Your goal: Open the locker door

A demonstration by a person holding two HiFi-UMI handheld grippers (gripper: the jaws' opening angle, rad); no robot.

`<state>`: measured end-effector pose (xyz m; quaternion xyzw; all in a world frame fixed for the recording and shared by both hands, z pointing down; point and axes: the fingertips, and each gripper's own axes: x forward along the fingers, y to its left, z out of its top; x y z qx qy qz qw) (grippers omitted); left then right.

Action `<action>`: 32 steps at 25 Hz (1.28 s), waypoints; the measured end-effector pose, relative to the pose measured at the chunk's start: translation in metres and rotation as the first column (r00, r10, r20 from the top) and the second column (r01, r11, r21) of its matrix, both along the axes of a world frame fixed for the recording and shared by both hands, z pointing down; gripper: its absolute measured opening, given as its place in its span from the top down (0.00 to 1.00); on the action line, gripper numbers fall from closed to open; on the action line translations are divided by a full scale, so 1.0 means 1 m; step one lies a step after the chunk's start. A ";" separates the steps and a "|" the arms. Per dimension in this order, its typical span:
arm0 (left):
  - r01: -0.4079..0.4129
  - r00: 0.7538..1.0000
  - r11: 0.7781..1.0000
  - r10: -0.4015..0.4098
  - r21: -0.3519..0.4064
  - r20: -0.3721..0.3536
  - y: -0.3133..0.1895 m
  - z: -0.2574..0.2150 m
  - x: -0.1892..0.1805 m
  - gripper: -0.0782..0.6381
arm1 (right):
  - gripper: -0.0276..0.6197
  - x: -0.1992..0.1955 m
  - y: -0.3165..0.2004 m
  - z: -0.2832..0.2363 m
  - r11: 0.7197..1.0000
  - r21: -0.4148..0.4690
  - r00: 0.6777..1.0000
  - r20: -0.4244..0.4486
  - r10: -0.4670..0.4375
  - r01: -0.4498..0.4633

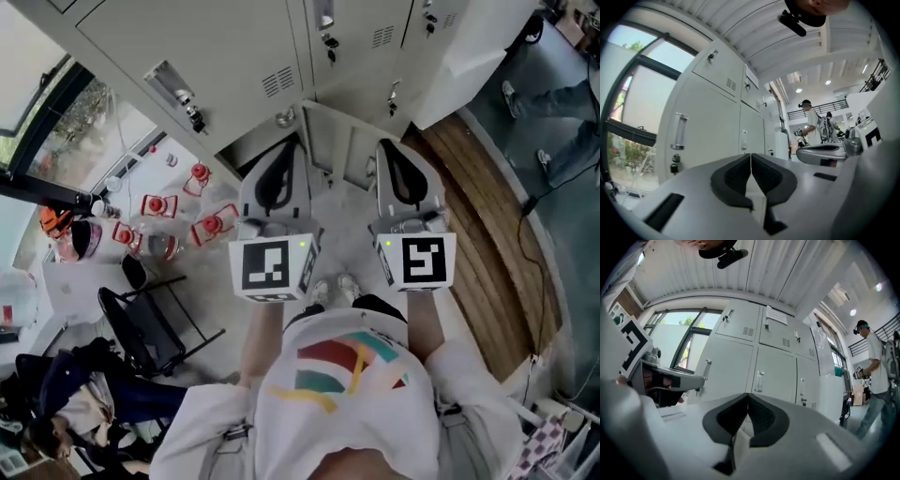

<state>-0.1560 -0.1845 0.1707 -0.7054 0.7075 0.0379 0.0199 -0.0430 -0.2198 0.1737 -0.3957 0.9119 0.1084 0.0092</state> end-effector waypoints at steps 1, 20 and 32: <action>0.036 0.999 0.999 -0.036 0.009 -0.003 0.009 -0.004 -0.008 0.86 | 0.95 -0.005 0.006 -0.006 1.000 0.017 1.000 0.010 -0.012 0.012; 0.382 0.923 0.924 -0.383 0.025 0.038 0.102 0.016 -0.073 0.87 | 0.95 -0.068 0.070 0.012 0.982 0.016 0.981 -0.037 -0.190 0.190; 0.395 0.917 0.919 -0.395 0.019 0.062 0.096 0.014 -0.082 0.87 | 0.95 -0.071 0.061 0.021 0.983 -0.014 0.982 -0.040 -0.182 0.182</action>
